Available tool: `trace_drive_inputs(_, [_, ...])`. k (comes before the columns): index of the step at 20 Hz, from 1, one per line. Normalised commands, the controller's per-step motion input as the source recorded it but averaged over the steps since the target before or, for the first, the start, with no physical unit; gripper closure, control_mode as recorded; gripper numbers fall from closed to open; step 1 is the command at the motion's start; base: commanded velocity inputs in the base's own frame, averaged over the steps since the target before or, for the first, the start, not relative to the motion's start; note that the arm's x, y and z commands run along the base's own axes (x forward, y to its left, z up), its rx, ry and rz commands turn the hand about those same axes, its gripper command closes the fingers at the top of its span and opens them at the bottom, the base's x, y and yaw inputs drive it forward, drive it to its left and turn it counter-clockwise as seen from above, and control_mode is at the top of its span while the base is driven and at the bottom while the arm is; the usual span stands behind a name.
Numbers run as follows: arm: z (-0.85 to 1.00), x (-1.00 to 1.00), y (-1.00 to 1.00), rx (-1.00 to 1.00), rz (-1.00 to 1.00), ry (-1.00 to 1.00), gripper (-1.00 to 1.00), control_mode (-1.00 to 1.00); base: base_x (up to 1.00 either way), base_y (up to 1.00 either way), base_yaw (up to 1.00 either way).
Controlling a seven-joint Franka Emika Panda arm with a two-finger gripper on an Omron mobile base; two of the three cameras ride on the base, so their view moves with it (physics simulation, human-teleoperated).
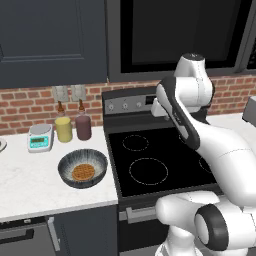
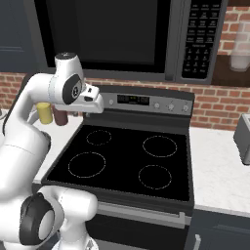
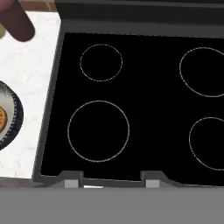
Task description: Open the microwave, place the bowl with waffle inside the microwave, then close the microwave door and turn it on.
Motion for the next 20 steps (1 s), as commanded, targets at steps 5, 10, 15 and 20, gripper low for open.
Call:
trace_drive_inputs(5, [0.00,-0.28,-0.01,0.00,0.00,-0.19,-1.00,-1.00,0.00,0.00,0.00])
trace_drive_inputs(10, [0.28,-0.76,-0.38,0.00,0.00,-0.39,-1.00,-1.00,0.00,0.00,0.00])
trace_drive_inputs(15, [0.48,-0.74,-0.59,0.00,0.00,-0.49,-1.00,-1.00,0.00,0.00,0.00])
trace_drive_inputs(20, [0.72,-0.54,-0.50,0.00,-0.01,-0.48,-1.00,-1.00,0.00,0.00,0.00])
